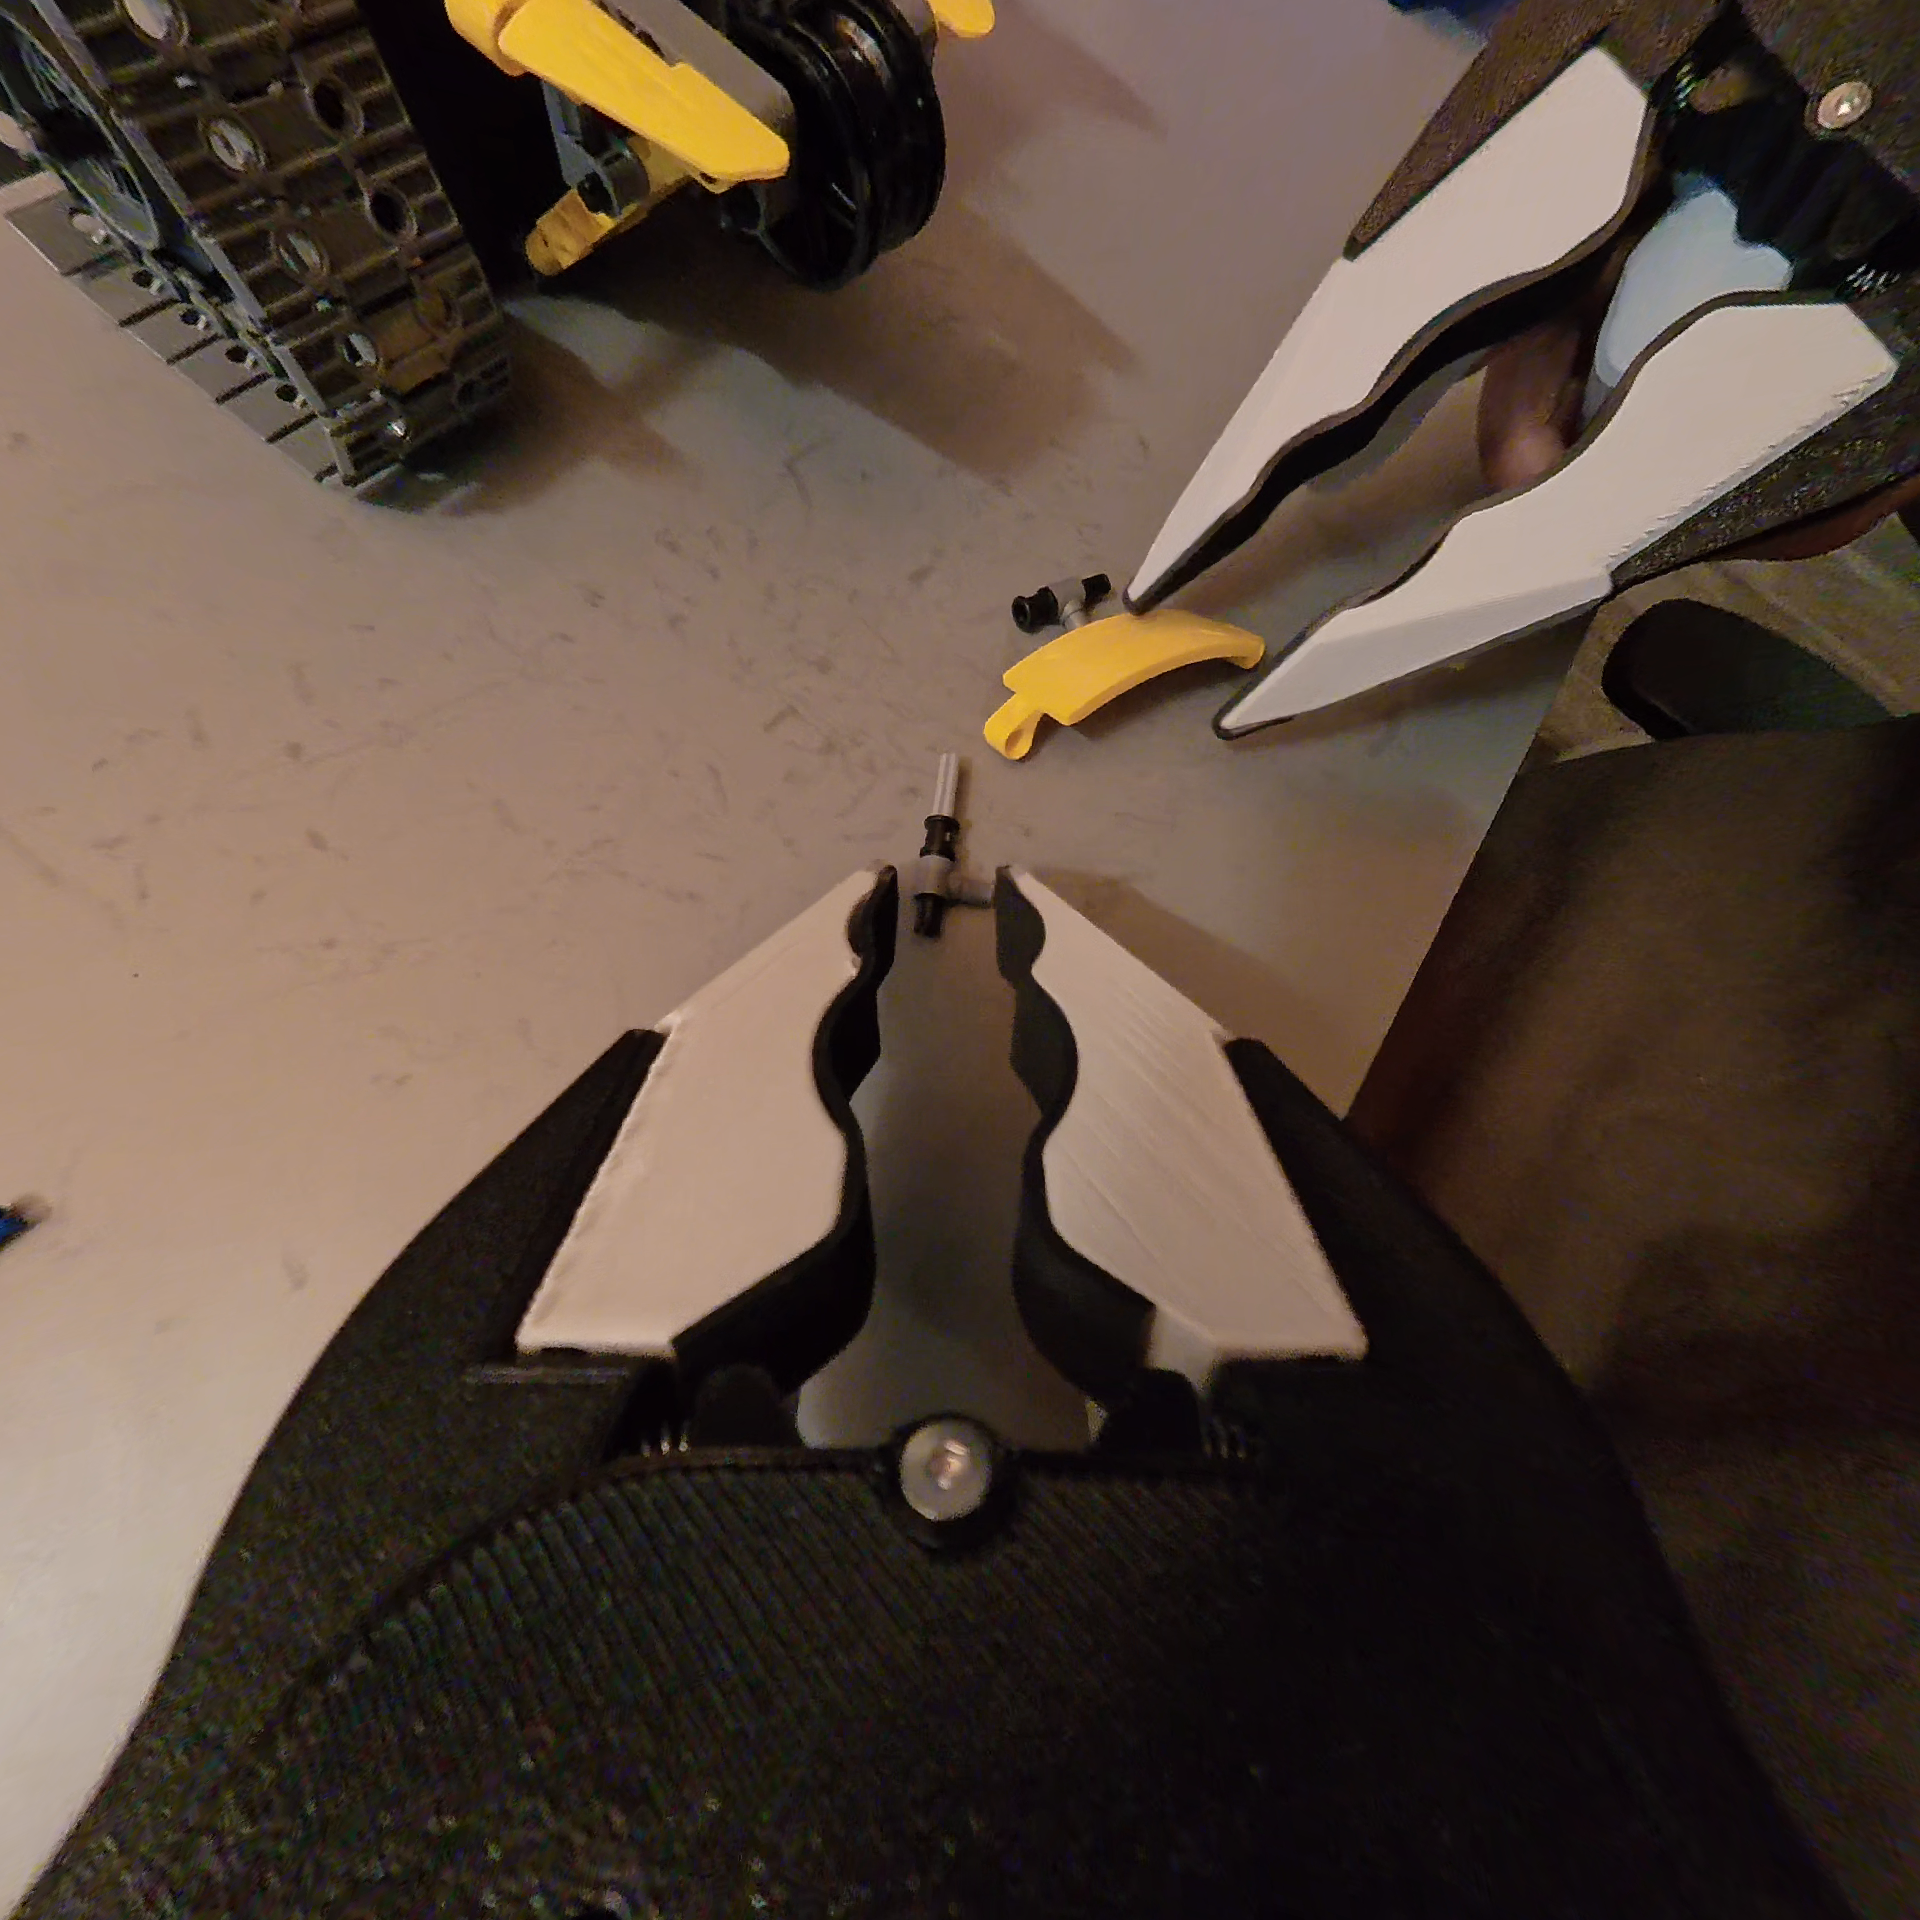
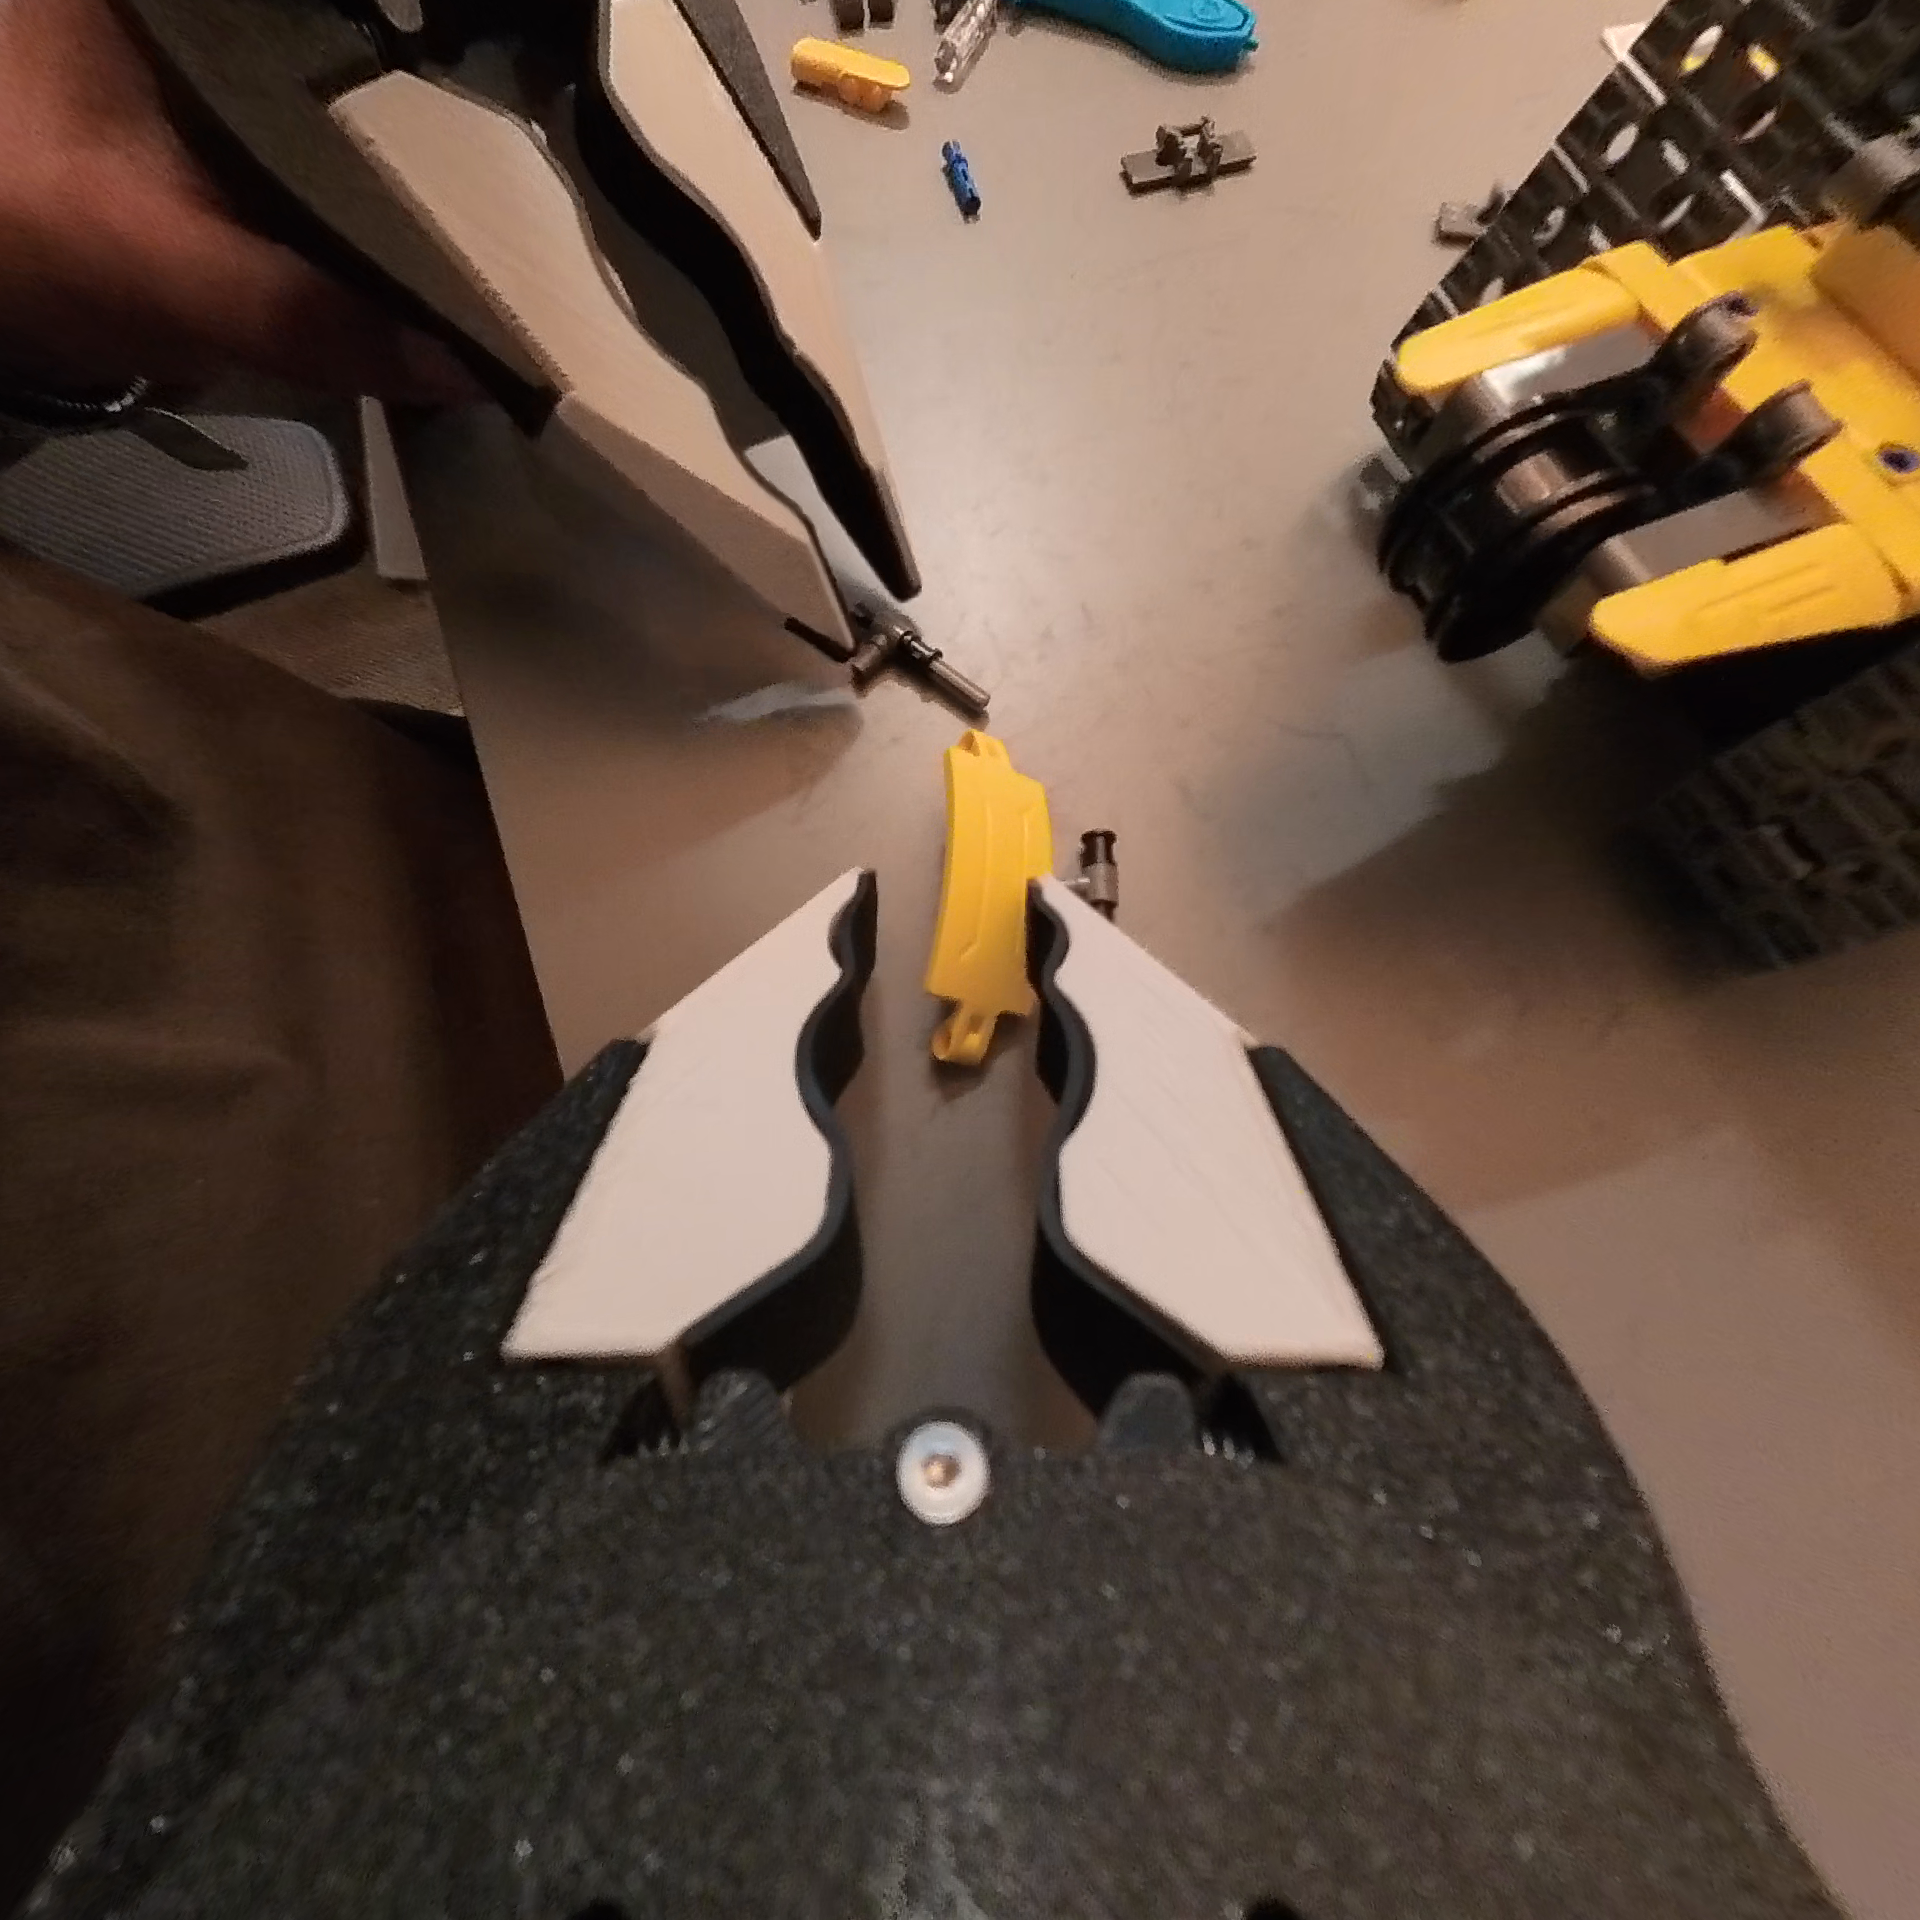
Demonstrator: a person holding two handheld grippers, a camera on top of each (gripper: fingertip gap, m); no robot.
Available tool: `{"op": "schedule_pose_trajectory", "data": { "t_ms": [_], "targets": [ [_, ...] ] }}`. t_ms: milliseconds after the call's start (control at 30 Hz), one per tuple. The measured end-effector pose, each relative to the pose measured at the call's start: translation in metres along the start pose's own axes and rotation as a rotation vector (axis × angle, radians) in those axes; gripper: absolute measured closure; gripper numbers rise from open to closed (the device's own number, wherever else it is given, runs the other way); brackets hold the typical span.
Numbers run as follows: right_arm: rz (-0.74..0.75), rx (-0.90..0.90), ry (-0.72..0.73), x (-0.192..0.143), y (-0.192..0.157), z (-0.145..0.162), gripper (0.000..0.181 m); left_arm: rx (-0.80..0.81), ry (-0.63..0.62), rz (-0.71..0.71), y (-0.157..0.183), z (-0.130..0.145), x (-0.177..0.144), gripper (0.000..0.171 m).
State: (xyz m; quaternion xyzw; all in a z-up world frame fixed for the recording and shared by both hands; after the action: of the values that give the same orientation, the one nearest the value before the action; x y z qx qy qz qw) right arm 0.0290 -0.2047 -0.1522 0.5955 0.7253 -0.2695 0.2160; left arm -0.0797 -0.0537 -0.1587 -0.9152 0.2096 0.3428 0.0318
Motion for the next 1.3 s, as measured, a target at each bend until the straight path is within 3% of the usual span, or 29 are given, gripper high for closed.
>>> {"op": "schedule_pose_trajectory", "data": {
  "t_ms": [300,533,667,933,1133,1300],
  "targets": [
    [0.07,-0.133,-0.002,0.005,-0.013,0.001,0.152,0.007,-0.032,0.004,0.001,0.001,0.003,0.168],
    [0.101,-0.208,-0.005,0.007,-0.021,0.002,0.148,0.022,-0.034,-0.003,0.002,0.001,0.003,0.168],
    [0.071,-0.154,0.029,0.003,-0.018,0.0,0.147,0.018,-0.027,0.007,0.004,0.002,0.002,0.168],
    [-0.038,0.128,0.086,-0.006,0.004,-0.002,0.149,-0.057,0.032,0.094,0.011,0.007,-0.007,0.168],
    [-0.039,0.094,0.064,-0.002,-0.001,-0.003,0.149,-0.158,0.076,0.185,0.015,0.012,-0.003,0.167],
    [-0.02,0.05,0.036,0.001,-0.005,-0.002,0.149,-0.179,0.106,0.173,0.015,0.009,-0.005,0.167]
  ]
}}
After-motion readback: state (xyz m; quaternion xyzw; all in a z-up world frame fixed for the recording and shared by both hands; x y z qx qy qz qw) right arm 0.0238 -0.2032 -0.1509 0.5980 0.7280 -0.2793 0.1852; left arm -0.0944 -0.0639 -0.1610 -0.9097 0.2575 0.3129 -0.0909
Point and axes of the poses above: each gripper's, where its closed fingertips meet, x out along the fingers, z out of its underside, y = z × x across the jaws, the point moved 9 cm from there along -x, back along the fingers, and after that the axes turned 9 degrees about x, right-handed, at the moved point
